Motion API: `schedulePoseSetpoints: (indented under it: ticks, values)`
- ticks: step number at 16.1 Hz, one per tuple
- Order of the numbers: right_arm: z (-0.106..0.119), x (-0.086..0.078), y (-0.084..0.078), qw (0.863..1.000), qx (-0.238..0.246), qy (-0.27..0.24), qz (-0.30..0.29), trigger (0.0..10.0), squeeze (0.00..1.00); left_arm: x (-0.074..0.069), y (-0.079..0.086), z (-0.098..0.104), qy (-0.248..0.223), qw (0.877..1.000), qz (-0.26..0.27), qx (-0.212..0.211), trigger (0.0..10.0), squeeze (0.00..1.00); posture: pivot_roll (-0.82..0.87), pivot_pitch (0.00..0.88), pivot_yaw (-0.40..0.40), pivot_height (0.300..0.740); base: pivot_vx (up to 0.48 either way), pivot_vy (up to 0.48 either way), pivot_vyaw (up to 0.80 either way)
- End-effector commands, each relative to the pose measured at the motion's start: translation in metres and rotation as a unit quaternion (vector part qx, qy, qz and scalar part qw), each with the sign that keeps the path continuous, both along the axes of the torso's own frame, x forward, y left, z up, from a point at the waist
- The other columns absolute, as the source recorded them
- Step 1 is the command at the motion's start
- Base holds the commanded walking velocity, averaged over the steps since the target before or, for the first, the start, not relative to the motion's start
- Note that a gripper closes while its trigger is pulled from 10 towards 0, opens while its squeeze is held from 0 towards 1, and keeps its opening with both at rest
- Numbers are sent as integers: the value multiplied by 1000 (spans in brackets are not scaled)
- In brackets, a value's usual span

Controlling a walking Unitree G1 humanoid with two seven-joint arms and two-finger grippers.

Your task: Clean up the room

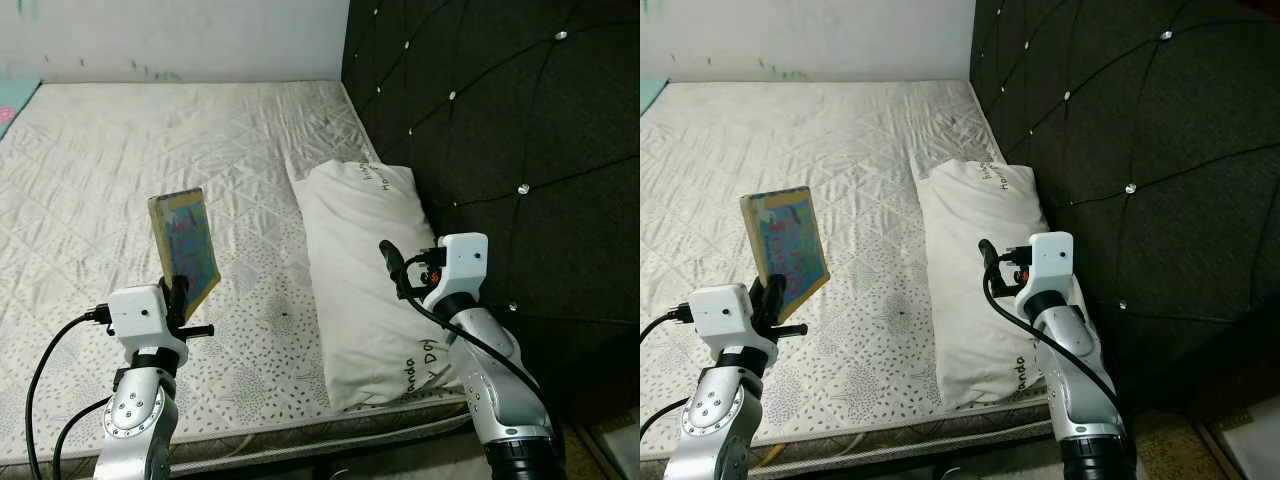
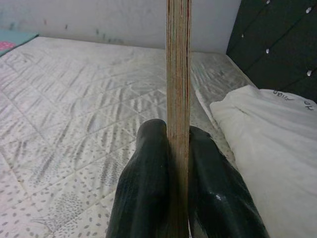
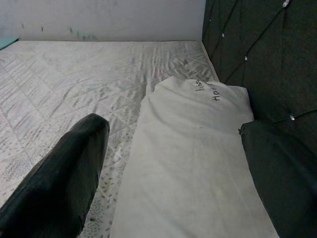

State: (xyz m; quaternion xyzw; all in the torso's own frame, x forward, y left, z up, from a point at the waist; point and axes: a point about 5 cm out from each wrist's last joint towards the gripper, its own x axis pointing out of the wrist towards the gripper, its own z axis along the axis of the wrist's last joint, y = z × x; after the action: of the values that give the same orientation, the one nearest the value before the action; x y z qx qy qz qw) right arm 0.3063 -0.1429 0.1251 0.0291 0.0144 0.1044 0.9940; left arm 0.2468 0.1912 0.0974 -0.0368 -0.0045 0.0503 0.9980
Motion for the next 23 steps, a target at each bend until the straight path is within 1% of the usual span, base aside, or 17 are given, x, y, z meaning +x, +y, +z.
schedulePoseSetpoints:
  ticks: [1, 4, 9, 12, 15, 17, 20, 22, 23]
  values:
    - [-1, 1, -4, 1000, 4, 4, -9, 10000, 0, 3, -1, 13, -25, 1000, -1, 5, 10000, 0, -114, 133, -15, 740, 0, 0, -800]
    - [-2, 0, -1, 1000, 5, 3, -4, 10000, 0, 0, 0, 12, -20, 1000, 5, 6, 10000, 0, -107, 132, -23, 740, 0, 0, -800]
    - [0, 3, 5, 1000, 5, -3, 8, 10000, 0, -4, -2, 12, -21, 1000, 12, -1, 10000, 0, -97, 127, -30, 740, 0, 0, 0]
    - [-1, 2, 4, 1000, 5, -4, 8, 10000, 0, -5, 3, 9, -13, 999, 29, -3, 10000, 0, -98, 127, -30, 740, 0, 0, 0]
    - [-3, 1, 4, 1000, 4, -2, 6, 10000, 0, -5, 2, 11, -14, 999, 29, -1, 10000, 0, -102, 133, -26, 740, 0, 0, 0]
    - [-3, 3, 5, 1000, 4, -2, 7, 10000, 0, -4, 1, 11, -15, 999, 30, 0, 10000, 0, -101, 133, -28, 740, 0, 0, 0]
    - [-2, 7, 5, 1000, 5, -7, 5, 10000, 0, -2, -2, 10, -13, 1000, 28, -1, 10000, 0, -90, 116, -5, 740, 0, 0, 0]
    - [-2, 10, 7, 1000, 16, -13, -7, 10000, 0, 4, -4, 14, -16, 1000, 10, 4, 10000, 0, -70, 101, 27, 740, 0, 0, 0]
    - [-4, 10, 11, 1000, 24, -14, -12, 10000, 0, 8, -1, 18, -20, 1000, 2, 12, 10000, 0, -53, 89, 55, 740, 0, 0, 0]
